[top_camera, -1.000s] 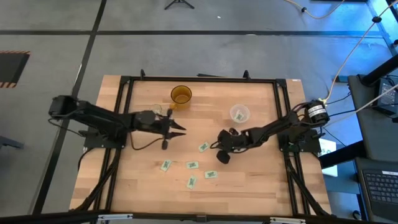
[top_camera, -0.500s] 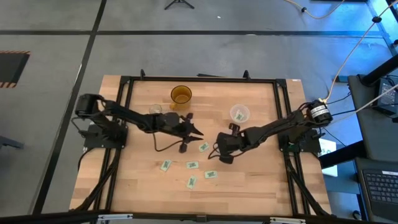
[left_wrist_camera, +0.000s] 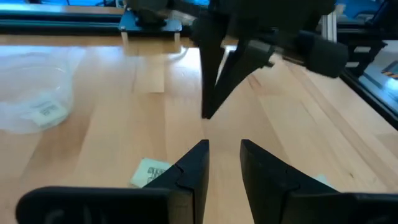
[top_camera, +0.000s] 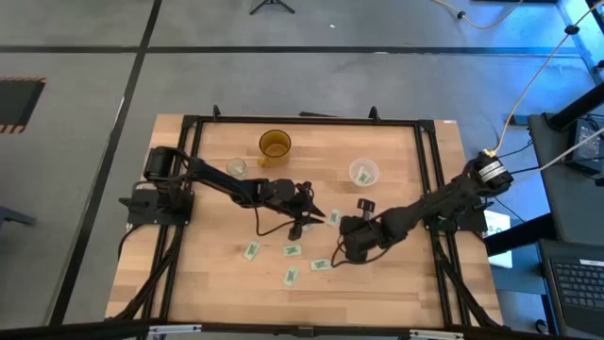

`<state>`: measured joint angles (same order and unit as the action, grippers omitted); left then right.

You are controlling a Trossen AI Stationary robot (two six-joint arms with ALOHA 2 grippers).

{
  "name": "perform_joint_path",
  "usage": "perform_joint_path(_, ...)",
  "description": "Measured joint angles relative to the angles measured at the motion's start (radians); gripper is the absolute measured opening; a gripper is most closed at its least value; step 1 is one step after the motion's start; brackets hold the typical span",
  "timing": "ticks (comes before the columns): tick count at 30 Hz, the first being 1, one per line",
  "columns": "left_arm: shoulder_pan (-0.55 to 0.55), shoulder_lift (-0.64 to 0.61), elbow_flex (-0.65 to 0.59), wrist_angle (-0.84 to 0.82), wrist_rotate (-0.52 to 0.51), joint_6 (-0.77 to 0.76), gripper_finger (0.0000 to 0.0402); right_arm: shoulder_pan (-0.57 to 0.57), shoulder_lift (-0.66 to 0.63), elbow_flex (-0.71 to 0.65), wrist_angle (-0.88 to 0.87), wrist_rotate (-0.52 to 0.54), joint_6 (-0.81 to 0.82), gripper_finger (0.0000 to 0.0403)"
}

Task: Pick and place Stevia / Truvia into bins
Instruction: Put the stevia packet into the transparent container

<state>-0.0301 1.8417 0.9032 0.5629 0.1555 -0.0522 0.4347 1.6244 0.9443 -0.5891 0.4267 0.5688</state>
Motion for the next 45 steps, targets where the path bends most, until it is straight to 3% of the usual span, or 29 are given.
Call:
perform_joint_path(9, 0.001, 0.032, 0.049, 0.004, 0.000, -0.017, 0.0086, 0.044, -0.140, -0.101, 0.083, 0.012, 0.038, 0.0011)
perform_joint_path(24, 0.028, 0.225, 0.164, -0.057, -0.033, 0.100, 0.0086, 0.041, -0.134, -0.106, 0.131, 0.010, -0.054, 0.0012)
perform_joint_path(37, 0.072, 0.240, 0.163, -0.099, -0.006, 0.112, 0.0041, 0.039, -0.134, -0.106, 0.178, 0.009, -0.136, 0.0012)
perform_joint_path(45, 0.042, 0.252, 0.162, -0.067, -0.004, 0.108, 0.0040, 0.038, -0.133, -0.106, 0.178, 0.009, -0.186, 0.0012)
